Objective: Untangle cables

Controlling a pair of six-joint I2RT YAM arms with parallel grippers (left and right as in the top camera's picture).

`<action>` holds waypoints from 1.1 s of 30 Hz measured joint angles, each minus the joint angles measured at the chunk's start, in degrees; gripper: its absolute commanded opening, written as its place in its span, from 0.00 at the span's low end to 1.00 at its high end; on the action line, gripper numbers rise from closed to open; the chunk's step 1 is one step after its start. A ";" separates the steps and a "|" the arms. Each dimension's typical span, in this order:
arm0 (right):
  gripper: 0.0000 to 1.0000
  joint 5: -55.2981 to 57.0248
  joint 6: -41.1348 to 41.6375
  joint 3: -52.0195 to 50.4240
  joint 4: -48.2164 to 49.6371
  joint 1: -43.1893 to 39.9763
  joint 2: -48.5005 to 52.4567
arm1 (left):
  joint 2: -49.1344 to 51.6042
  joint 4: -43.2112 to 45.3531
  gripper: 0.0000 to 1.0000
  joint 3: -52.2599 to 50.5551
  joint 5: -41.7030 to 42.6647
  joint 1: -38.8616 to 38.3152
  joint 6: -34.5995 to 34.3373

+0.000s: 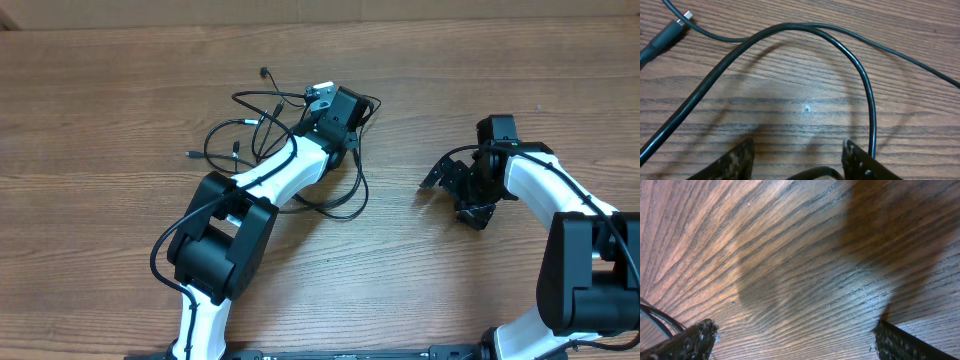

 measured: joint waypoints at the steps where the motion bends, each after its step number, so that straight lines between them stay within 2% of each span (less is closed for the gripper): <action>1: 1.00 0.00 -0.04 0.00 0.00 0.00 0.00 | 0.00 -0.17 0.78 0.00 0.04 0.00 -0.11; 4: 1.00 0.00 -0.02 0.00 0.02 0.00 0.00 | 0.00 -1.33 0.99 0.00 0.04 0.00 -0.33; 33: 1.00 0.00 -0.04 0.00 0.02 0.00 0.00 | 0.00 -2.58 0.99 0.00 0.02 0.00 -0.68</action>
